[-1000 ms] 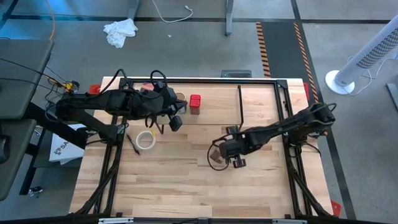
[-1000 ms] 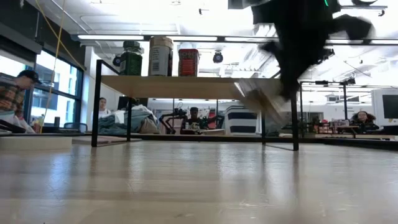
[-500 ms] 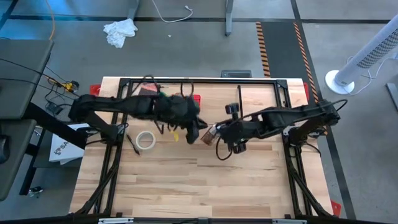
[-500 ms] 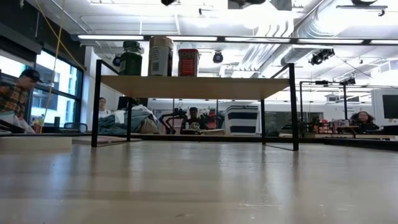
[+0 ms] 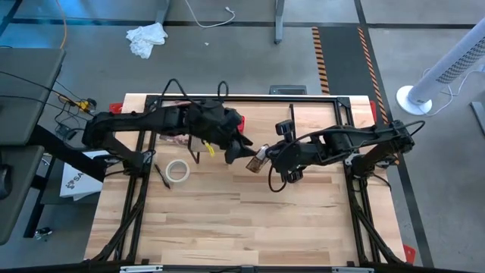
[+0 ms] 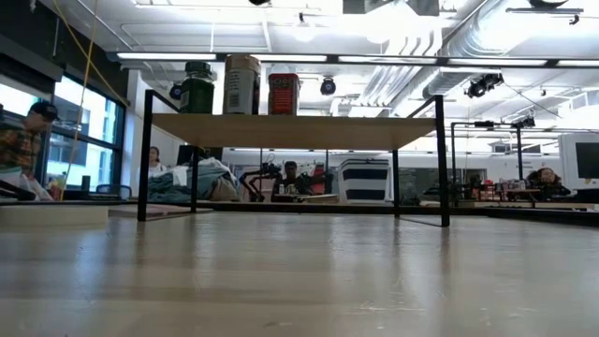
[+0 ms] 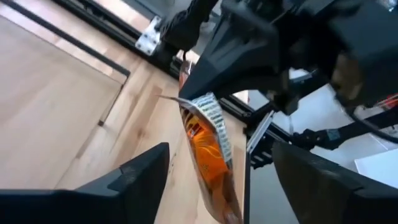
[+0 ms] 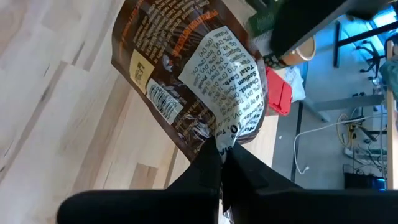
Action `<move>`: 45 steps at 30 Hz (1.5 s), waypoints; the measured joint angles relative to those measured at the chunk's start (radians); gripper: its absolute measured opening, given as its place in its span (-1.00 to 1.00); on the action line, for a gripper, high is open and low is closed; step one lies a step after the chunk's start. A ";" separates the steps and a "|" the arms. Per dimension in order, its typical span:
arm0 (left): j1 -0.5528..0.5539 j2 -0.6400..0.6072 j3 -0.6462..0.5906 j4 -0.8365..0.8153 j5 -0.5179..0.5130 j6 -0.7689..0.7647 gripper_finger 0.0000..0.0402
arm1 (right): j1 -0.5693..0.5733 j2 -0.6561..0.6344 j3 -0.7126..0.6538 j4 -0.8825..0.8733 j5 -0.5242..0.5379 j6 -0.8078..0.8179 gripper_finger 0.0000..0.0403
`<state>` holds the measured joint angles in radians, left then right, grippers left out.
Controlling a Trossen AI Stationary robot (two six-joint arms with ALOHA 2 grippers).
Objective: Shelf spices
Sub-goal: Put the brown pack on the shelf
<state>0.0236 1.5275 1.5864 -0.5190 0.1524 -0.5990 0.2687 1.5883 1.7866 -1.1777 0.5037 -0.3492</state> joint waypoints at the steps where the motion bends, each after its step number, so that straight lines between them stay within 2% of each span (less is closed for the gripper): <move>1: -0.001 0.007 0.000 -0.001 0.000 -0.004 0.42 | 0.000 0.000 0.000 0.007 0.000 0.000 -1.00; 15: -0.009 0.087 -0.001 0.000 0.011 -0.046 0.46 | -0.016 0.000 0.000 0.045 -0.008 -0.023 -1.00; 18: -0.013 0.106 -0.001 0.001 -0.006 -0.051 0.39 | -0.016 0.000 0.000 0.055 -0.008 -0.018 -1.00; 21: -0.014 0.112 -0.001 -0.003 -0.007 -0.051 0.08 | -0.016 0.000 0.000 0.054 -0.008 -0.027 -0.97; 25: -0.013 0.111 -0.001 -0.014 -0.012 -0.020 -0.76 | -0.011 0.000 0.000 0.056 0.018 -0.014 -0.88; 26: -0.012 0.111 -0.001 -0.017 -0.015 -0.019 -0.83 | -0.011 0.000 0.000 0.057 0.028 -0.002 -0.85; 32: -0.002 0.110 0.000 -0.069 -0.032 0.012 -0.84 | -0.001 -0.002 0.000 0.062 0.154 0.059 -0.66; 39: -0.004 0.104 -0.002 -0.168 -0.084 0.072 -0.84 | 0.008 -0.015 0.002 0.090 0.339 0.128 -0.31; 42: 0.003 0.073 -0.002 -0.170 -0.115 0.101 -0.84 | 0.009 -0.017 0.026 0.081 0.374 0.259 -0.19; 45: 0.017 0.017 -0.002 -0.167 -0.179 0.136 -0.84 | -0.006 -0.020 0.076 0.071 0.382 0.520 -0.13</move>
<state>0.0409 1.5445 1.5845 -0.6862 -0.0268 -0.4632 0.2626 1.5684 1.8624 -1.1063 0.8861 0.1711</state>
